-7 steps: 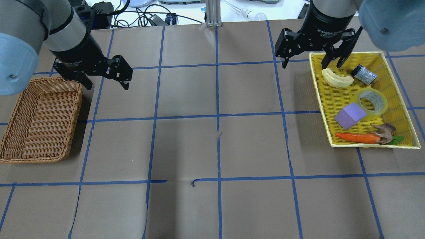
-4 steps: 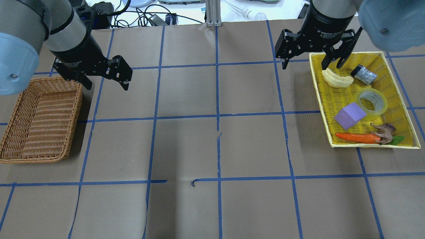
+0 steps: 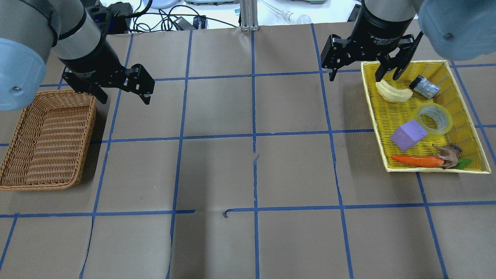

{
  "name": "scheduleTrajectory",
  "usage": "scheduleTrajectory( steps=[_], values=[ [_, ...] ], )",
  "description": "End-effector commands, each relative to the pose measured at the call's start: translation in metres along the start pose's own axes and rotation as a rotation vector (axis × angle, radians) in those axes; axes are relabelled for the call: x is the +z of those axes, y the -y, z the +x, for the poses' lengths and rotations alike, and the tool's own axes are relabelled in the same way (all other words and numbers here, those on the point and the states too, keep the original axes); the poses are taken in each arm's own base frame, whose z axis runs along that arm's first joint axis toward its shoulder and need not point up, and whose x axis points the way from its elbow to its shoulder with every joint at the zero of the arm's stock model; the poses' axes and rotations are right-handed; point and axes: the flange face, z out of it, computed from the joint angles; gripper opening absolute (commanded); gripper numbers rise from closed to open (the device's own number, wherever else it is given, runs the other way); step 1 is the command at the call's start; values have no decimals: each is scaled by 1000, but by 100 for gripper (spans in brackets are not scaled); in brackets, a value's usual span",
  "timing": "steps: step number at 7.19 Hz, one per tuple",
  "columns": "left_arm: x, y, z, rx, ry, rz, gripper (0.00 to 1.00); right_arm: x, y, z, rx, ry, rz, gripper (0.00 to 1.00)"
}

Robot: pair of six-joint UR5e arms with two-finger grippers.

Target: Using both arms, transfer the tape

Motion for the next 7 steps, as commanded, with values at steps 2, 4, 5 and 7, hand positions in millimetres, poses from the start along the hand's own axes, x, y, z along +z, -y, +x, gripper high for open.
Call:
scheduleTrajectory(
  steps=[2, 4, 5, 7],
  values=[
    [1, 0, 1, 2, -1, 0, 100, 0, 0, 0, 1, 0, 0, 100],
    [1, 0, 1, 2, -1, -2, 100, 0, 0, 0, -1, 0, -2, 100],
    [1, 0, 1, 2, -1, -2, 100, 1, 1, 1, 1, -2, -3, 100],
    [2, 1, 1, 2, -1, -2, 100, 11, 21, 32, -147, -5, -15, 100]
  ],
)
